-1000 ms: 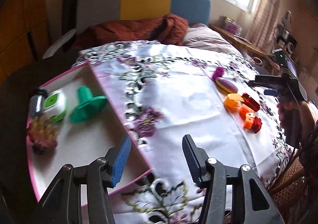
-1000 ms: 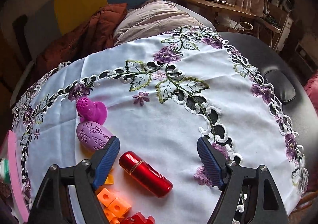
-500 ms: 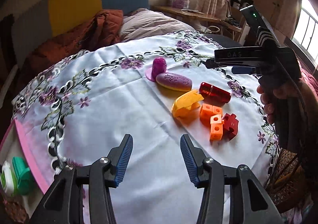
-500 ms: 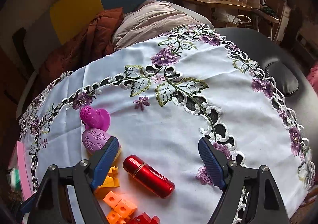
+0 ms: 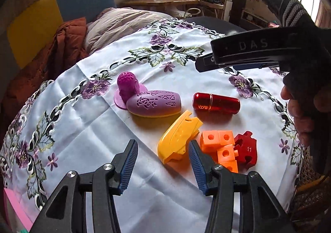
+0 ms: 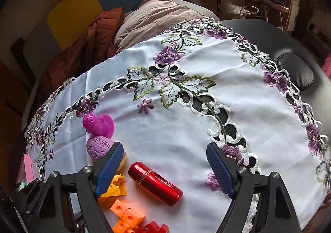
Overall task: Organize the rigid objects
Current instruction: 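Grasp the yellow plastic piece with the left tool while the right tool grasps the red cylinder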
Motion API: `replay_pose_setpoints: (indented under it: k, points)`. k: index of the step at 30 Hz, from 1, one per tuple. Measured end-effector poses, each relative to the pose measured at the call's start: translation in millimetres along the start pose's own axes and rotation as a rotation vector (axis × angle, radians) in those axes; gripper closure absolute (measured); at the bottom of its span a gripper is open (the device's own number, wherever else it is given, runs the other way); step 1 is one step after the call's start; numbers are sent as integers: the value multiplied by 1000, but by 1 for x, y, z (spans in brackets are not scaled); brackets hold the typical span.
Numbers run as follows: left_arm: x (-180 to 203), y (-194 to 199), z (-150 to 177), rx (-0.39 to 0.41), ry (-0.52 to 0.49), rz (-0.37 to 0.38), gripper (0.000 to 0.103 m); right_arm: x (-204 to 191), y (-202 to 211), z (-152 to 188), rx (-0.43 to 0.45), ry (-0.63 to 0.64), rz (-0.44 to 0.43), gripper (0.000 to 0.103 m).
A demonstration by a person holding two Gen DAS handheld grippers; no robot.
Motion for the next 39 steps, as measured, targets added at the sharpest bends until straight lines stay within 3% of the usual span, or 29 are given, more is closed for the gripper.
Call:
replay_pose_setpoints:
  k: [9,11,12,14,21,27,33,39]
  points:
    - [15,-30,-4,-56,-43,59,52,1,-3,0,-10,-6,3,20]
    - [14,-34,-1,-65,-9,55,58,3,-5,0,-13,-12,8,20]
    - [13,-32,-1,-48,5,42,71,5,-5,0,-15,-15,11,20]
    - [9,-28,4,-38,48,40,73,7,-6,0,-17,-22,12,20]
    - [-20,13,48,29,259,-66,73,6,-7,3,-21,-2,26,20]
    - [-35,53,93,82,360,-172,73,0,-9,6,-28,38,34,20]
    - [-33,72,115,124,377,-237,73,-4,-12,9,-32,65,33,20]
    - [-31,68,114,137,366,-259,73,-7,-2,4,-2,32,-42,21]
Point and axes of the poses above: each gripper's, at about its wrist camera, not at the fingertips, and y roughly against the way its jaws point, x to its right, z to its underside, the point moved 4 cm from there along -y, roughly the way its jaws point, and after that the axes turned 8 degrees about x, right-handed, at the moved point
